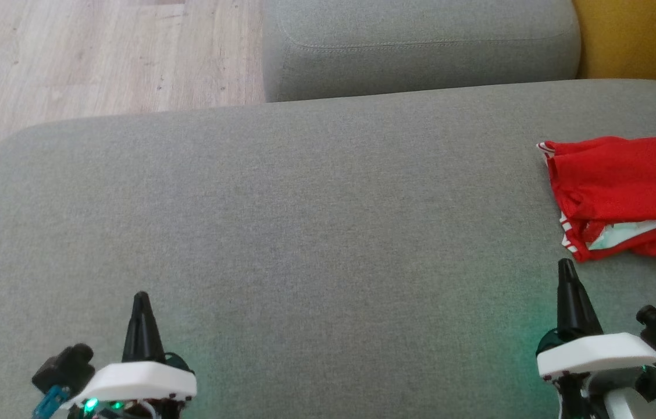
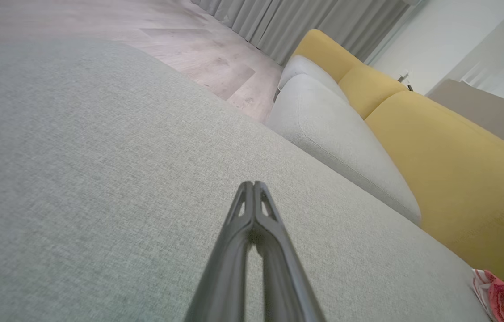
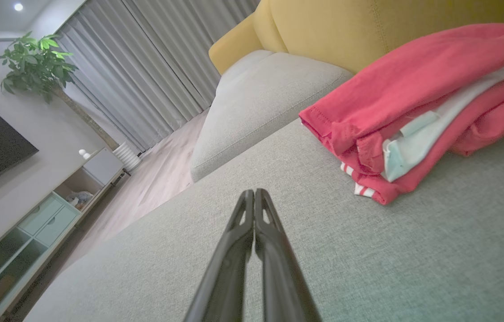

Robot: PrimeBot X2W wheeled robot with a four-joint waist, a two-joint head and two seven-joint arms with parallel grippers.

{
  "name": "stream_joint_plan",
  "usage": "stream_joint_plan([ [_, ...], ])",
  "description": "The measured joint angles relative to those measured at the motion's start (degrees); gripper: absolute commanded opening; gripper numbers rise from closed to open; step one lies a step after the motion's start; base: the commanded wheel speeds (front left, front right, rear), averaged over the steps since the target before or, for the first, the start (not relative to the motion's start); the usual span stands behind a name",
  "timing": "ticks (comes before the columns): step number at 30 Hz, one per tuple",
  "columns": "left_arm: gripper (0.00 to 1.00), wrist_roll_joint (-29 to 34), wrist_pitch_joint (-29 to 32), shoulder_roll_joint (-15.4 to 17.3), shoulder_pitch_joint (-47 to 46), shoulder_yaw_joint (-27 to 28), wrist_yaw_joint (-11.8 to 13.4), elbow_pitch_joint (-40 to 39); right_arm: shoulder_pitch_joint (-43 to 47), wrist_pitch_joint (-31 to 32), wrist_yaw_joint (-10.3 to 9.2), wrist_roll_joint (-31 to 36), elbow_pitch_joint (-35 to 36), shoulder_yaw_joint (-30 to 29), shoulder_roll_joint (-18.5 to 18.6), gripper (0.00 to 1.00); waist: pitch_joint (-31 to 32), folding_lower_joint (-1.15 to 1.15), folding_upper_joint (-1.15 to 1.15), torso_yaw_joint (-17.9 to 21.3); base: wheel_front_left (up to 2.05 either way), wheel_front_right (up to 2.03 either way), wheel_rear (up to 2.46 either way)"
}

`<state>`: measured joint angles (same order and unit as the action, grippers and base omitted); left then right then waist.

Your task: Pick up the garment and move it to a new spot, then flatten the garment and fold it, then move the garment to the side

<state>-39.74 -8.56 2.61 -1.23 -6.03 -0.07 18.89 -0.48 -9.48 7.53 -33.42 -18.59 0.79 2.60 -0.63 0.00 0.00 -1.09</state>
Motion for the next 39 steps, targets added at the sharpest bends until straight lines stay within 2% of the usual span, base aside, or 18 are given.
stream_joint_plan([
  [39,0.0,-21.5,6.1,0.0,-0.8,4.3,-3.0,-1.0,-0.4,6.0,0.0,-24.5,0.9,-3.0,0.0,0.0,0.2,0.0,0.0,0.5,0.0,0.0,0.0],
])
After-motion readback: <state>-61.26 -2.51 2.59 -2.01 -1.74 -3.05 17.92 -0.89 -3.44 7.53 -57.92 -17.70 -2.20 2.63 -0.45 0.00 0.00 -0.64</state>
